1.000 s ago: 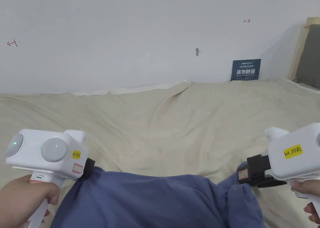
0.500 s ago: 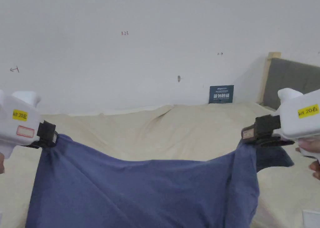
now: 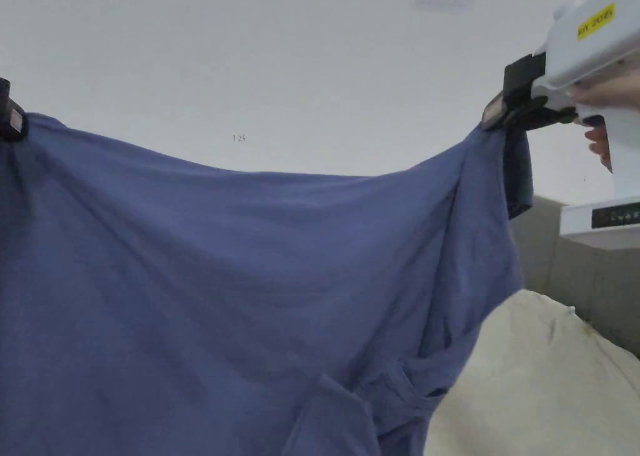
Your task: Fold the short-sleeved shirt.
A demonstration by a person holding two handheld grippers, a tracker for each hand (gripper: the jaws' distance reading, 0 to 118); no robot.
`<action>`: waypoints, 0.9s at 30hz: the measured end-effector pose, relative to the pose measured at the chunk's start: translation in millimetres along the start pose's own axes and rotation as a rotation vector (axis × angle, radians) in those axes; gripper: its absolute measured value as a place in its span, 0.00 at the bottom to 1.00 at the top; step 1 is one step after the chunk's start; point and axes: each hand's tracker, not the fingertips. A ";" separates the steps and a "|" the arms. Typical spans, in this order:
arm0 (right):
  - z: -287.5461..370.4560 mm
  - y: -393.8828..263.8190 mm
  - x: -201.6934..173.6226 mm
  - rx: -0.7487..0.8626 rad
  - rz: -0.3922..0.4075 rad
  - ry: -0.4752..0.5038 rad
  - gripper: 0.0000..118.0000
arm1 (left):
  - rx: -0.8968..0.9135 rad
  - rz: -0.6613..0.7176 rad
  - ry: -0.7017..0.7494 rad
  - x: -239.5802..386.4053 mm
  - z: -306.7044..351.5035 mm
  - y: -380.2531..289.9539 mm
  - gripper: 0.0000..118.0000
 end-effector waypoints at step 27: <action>-145.9 184.5 -69.0 0.352 0.162 -0.177 0.01 | 0.291 0.057 0.118 -34.7 -181.0 129.9 0.03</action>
